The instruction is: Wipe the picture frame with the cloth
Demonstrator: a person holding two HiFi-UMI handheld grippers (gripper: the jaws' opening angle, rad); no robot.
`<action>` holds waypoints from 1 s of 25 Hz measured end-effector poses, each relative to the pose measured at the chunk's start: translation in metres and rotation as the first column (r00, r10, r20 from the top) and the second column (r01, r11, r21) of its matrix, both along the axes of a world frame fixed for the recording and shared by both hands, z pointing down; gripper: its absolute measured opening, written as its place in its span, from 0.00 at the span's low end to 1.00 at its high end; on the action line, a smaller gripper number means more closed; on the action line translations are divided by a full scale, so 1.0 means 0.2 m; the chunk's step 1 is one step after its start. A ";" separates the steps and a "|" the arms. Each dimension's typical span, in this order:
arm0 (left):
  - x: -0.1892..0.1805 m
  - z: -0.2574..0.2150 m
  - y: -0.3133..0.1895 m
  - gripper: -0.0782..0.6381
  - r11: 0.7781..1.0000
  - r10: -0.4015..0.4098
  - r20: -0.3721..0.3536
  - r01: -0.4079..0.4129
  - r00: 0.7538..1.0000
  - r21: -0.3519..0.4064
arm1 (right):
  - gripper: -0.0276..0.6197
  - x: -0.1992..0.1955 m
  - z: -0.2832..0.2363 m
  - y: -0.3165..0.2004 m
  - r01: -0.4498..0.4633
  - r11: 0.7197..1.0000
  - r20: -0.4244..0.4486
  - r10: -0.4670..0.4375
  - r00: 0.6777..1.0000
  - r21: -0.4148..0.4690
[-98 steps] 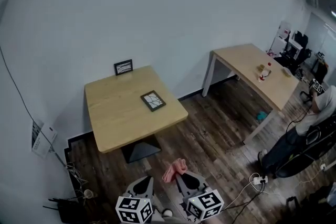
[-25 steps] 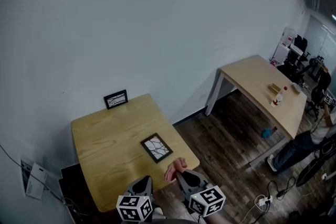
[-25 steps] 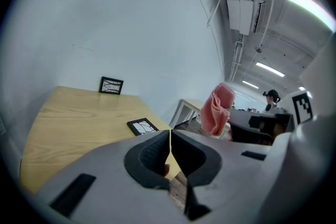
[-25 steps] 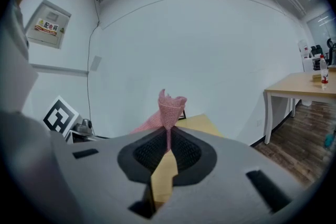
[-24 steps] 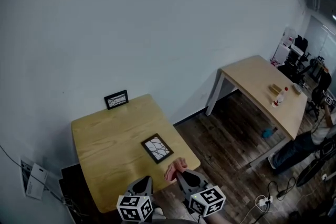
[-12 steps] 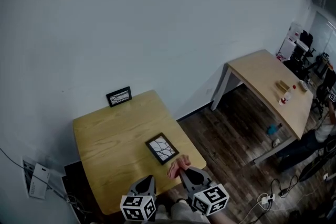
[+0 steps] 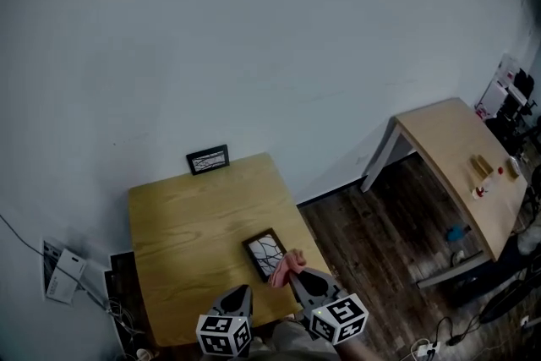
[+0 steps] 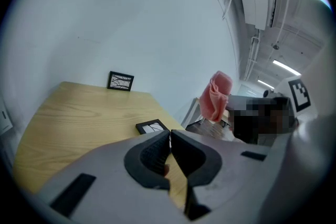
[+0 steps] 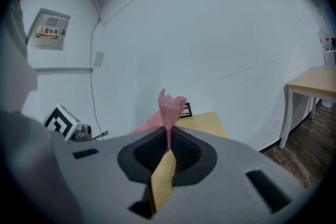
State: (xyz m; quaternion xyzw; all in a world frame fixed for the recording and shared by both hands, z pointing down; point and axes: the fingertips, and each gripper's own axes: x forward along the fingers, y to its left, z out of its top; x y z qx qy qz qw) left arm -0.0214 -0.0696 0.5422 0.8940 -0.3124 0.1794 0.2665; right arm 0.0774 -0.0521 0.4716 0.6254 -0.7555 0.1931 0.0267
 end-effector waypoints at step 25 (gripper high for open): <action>0.26 0.39 -0.14 0.12 0.955 -0.217 0.119 0.236 0.969 -0.180 | 0.07 0.13 0.33 -0.48 0.383 0.914 -0.013 -0.388 0.921 -0.133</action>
